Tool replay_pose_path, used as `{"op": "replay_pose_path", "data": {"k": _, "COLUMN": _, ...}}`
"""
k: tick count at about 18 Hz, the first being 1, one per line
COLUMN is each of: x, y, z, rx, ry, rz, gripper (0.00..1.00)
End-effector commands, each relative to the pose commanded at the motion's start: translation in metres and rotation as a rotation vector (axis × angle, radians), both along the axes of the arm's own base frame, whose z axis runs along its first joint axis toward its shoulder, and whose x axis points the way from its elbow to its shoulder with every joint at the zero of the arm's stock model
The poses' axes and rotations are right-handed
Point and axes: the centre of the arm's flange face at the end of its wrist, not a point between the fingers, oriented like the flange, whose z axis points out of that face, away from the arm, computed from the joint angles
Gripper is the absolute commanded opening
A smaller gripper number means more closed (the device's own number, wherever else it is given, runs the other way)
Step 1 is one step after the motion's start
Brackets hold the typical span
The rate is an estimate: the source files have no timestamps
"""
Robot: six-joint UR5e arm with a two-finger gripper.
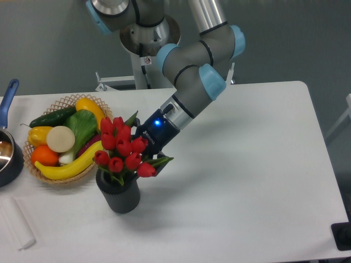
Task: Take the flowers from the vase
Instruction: 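Close the gripper around the tulip stems just above the vase rim, then lift the gripped tulip bunch straight up out of the black vase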
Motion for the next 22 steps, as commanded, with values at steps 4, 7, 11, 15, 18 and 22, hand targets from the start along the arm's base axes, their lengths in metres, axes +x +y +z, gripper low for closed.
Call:
{"op": "replay_pose_path", "data": {"k": 4, "x": -0.001, "y": 0.002, "z": -0.001, "rx": 0.001, "ry": -0.001, "rz": -0.002, "gripper": 0.85}}
{"op": "replay_pose_path", "data": {"k": 7, "x": 0.0, "y": 0.003, "z": -0.002, "rx": 0.0, "ry": -0.003, "rz": -0.005, "gripper": 0.73}}
{"op": "replay_pose_path", "data": {"k": 11, "x": -0.001, "y": 0.005, "z": -0.002, "rx": 0.0, "ry": -0.002, "rz": -0.006, "gripper": 0.6}}
{"op": "replay_pose_path", "data": {"k": 15, "x": 0.002, "y": 0.008, "z": 0.0, "rx": 0.001, "ry": -0.001, "rz": -0.013, "gripper": 0.46}}
{"op": "replay_pose_path", "data": {"k": 18, "x": 0.003, "y": 0.008, "z": 0.001, "rx": -0.001, "ry": -0.006, "rz": -0.012, "gripper": 0.4}}
{"op": "replay_pose_path", "data": {"k": 22, "x": 0.004, "y": 0.008, "z": 0.008, "rx": -0.009, "ry": -0.021, "rz": 0.001, "gripper": 0.39}}
